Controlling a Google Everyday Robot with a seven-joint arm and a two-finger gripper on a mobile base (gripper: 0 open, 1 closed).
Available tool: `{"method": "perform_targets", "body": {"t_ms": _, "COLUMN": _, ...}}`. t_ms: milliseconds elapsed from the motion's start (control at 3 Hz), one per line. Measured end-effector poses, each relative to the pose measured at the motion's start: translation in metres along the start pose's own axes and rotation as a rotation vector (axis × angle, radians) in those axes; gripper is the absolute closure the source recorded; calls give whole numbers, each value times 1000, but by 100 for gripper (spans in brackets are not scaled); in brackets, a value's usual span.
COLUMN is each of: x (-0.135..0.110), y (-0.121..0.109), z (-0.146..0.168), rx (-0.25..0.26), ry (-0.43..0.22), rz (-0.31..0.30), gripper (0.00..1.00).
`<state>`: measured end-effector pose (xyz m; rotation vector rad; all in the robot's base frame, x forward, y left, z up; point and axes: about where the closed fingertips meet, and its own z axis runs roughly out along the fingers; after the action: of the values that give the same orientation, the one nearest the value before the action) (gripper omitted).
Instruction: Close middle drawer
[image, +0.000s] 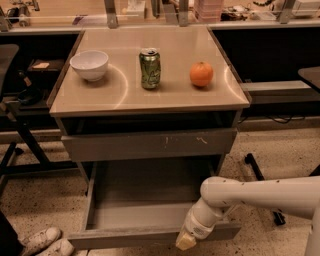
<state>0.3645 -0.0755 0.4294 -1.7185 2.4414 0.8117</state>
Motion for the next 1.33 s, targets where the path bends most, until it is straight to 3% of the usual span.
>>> {"method": "perform_targets", "body": {"t_ms": 667, "x": 0, "y": 0, "z": 0, "rx": 0, "ry": 0, "rz": 0, "gripper": 12}}
{"method": "perform_targets", "body": {"t_ms": 1000, "x": 0, "y": 0, "z": 0, "rx": 0, "ry": 0, "rz": 0, "gripper": 0}}
{"method": "perform_targets", "body": {"t_ms": 1333, "x": 0, "y": 0, "z": 0, "rx": 0, "ry": 0, "rz": 0, "gripper": 0}}
